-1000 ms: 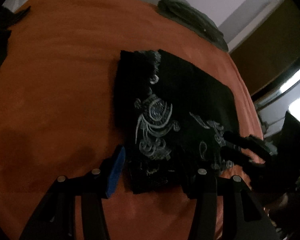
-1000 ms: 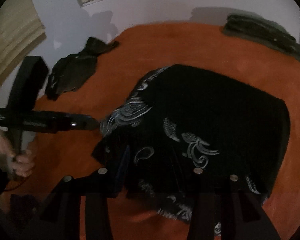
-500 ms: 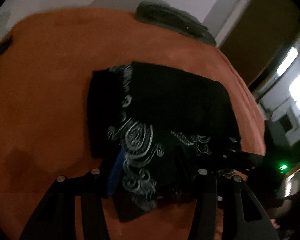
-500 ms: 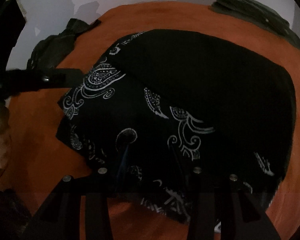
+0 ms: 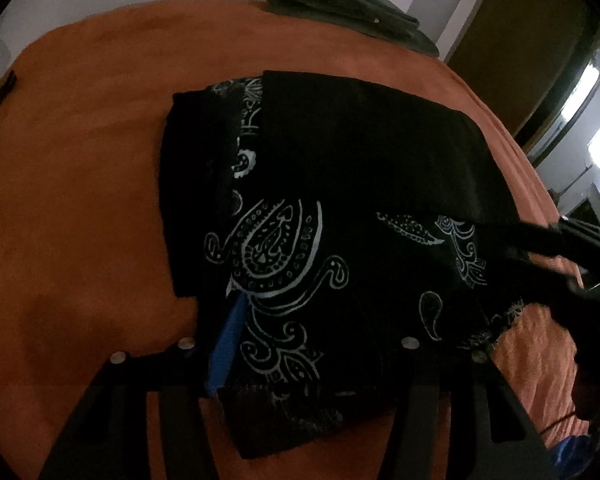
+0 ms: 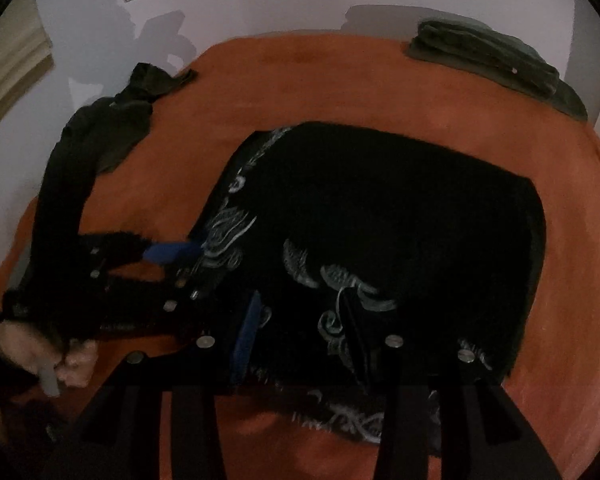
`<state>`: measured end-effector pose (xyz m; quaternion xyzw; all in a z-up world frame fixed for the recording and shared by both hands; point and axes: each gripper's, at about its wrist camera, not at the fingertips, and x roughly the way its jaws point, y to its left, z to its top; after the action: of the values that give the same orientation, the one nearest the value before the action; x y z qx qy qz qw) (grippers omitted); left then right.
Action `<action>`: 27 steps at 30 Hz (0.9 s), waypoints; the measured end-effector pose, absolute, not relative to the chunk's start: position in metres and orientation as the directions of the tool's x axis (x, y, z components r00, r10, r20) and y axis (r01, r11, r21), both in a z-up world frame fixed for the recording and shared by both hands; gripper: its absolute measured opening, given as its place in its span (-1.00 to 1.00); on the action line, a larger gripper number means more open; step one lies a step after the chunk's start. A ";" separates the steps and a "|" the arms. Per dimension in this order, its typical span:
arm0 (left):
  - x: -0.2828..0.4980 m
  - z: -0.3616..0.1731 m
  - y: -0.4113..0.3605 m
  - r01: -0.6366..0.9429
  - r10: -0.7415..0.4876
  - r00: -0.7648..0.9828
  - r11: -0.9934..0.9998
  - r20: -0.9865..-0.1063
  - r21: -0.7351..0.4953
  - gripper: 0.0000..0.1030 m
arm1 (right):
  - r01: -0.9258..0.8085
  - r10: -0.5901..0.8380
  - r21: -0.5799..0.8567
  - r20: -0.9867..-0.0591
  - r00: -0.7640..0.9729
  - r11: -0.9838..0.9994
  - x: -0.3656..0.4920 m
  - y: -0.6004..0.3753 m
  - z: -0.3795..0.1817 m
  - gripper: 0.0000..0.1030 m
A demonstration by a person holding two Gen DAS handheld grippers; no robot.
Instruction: Fold clothes
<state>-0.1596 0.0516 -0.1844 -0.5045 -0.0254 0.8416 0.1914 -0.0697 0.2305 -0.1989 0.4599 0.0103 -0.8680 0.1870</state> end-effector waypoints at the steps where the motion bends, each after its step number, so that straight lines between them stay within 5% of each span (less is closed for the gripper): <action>1: -0.159 -0.185 0.051 -0.297 0.348 -0.417 -0.925 -0.839 -0.236 0.09 | 0.326 -0.309 0.152 -0.804 -0.508 -0.933 -0.073 0.231 -0.200 -0.22; 4: -0.159 -0.185 0.051 -0.299 0.354 -0.409 -0.923 -0.841 -0.243 0.09 | 0.288 -0.253 0.133 -0.863 -0.436 -0.948 -0.077 0.235 -0.225 -0.21; 27: -0.159 -0.186 0.053 -0.298 0.356 -0.386 -0.921 -0.851 -0.251 0.10 | 0.304 -0.236 0.107 -0.873 -0.428 -0.947 -0.067 0.234 -0.246 -0.21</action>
<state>-0.1593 0.0528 -0.1859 -0.5182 -0.0282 0.8318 0.1967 -0.0668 0.2344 -0.2459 0.5105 0.0333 -0.8442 0.1599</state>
